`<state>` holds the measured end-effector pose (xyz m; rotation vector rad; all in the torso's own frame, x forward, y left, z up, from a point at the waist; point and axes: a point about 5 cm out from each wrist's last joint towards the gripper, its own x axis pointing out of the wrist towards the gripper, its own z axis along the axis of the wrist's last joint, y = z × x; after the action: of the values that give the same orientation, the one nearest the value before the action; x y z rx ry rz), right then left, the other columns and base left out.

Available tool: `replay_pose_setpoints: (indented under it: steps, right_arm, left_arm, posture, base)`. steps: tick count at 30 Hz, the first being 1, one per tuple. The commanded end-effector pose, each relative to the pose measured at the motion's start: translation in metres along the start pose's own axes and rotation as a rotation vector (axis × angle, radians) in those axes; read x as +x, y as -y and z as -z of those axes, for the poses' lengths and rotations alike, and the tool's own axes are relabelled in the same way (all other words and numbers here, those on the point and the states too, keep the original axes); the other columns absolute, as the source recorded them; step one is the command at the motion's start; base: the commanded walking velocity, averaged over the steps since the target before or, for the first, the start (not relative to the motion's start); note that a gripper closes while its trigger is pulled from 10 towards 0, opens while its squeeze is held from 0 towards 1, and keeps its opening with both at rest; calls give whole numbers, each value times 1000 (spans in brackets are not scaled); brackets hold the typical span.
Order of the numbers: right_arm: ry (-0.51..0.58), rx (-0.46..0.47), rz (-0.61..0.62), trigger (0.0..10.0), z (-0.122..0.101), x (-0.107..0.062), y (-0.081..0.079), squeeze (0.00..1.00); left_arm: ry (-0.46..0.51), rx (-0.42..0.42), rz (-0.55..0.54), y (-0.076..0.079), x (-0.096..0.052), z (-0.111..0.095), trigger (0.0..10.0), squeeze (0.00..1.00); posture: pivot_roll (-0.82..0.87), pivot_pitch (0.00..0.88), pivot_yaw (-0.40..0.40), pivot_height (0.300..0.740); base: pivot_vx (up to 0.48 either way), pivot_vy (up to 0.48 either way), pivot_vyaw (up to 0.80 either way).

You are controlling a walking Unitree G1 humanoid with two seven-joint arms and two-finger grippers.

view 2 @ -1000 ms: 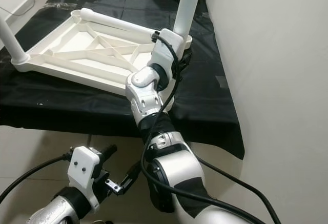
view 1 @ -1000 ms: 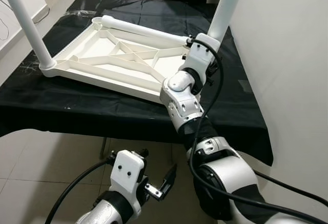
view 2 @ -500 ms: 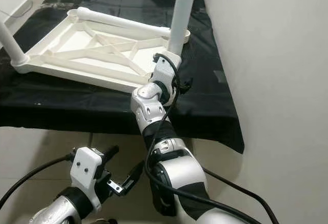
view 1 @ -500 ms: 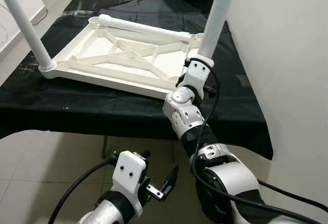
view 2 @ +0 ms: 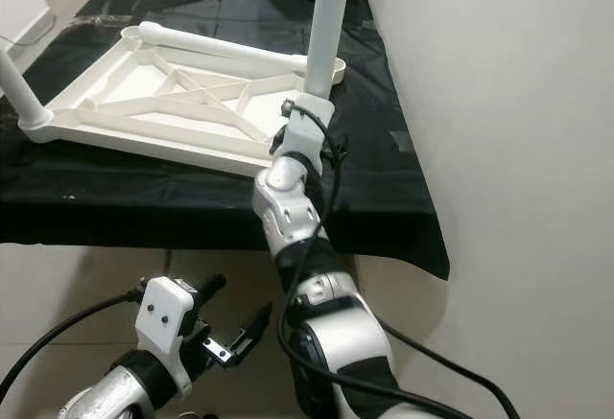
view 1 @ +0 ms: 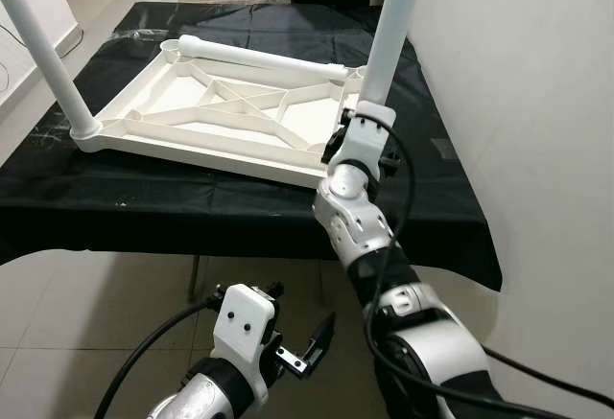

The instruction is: Building children table

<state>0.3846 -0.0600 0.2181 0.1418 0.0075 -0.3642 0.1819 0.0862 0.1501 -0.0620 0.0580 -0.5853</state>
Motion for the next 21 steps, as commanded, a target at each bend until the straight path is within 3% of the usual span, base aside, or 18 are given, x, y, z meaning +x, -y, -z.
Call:
replay_pose_setpoints:
  steps: [1,6,8,11,17,19,21]
  right_arm:
    - [-41,1,-65,10000,12,-12,-9,0]
    - [-42,-3,-90,10000,13,-13,-7,0]
    - [-53,-10,-182,10000,18,-17,-4,0]
    - [-59,-12,-224,10000,19,-20,-2,0]
    - [-62,-58,-326,10000,24,-27,13,0]
    - [-71,-84,-386,10000,30,-33,24,0]
    - [-71,-84,-386,10000,30,-33,24,0]
  left_arm:
    - [-24,10,-1,-2,0,6,10000,0]
    - [-24,11,-1,-3,0,6,10000,0]
    - [-21,13,-5,-4,1,6,10000,0]
    - [-20,15,-5,-4,1,6,10000,0]
    - [-19,16,-9,-6,2,7,10000,0]
    - [-18,16,-24,-8,3,7,10000,0]
    - [-18,16,-24,-8,3,7,10000,0]
  posture:
    - [115,129,-25,740]
    - [117,129,-25,740]
    - [116,132,-26,740]
    - [116,132,-26,740]
    - [107,130,-24,740]
    - [103,128,-27,740]
    - [103,128,-27,740]
  base:
    - [0,0,0]
    - [0,0,0]
    - [0,0,0]
    - [0,0,0]
    - [0,0,0]
    - [0,0,0]
    - [0,0,0]
